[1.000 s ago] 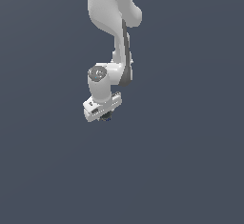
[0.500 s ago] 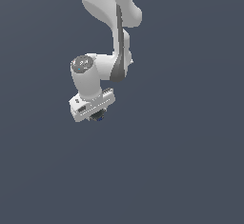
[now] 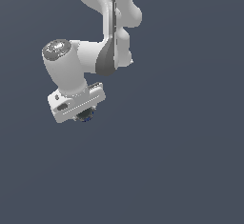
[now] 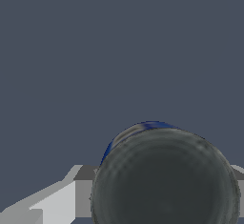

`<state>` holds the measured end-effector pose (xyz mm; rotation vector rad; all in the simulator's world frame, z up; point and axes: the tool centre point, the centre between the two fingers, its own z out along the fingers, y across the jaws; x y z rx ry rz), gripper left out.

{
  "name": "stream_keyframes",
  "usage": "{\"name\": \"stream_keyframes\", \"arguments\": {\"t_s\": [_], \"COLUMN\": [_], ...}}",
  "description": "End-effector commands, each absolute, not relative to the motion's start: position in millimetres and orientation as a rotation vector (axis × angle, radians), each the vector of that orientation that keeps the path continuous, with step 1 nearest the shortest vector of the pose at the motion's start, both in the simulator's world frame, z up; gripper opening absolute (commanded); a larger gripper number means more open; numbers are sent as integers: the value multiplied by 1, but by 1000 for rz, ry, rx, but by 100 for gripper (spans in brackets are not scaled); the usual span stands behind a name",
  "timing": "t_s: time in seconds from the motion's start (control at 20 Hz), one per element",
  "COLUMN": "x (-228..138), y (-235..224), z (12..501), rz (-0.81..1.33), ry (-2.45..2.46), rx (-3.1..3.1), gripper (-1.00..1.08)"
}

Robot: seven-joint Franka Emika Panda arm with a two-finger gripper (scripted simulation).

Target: Pick up the object and move it to a goal position.

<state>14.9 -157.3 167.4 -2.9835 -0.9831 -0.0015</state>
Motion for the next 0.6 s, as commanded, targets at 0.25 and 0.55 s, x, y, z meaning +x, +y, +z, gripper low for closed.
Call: {"name": "stream_keyframes", "arguments": {"t_s": [0.25, 0.55], "x": [31, 35], "y": [-170, -173], "z": [192, 198], "rz": [0, 0], "ry": [-984, -984], "rx": [-2983, -2983], "gripper": [-100, -100]}}
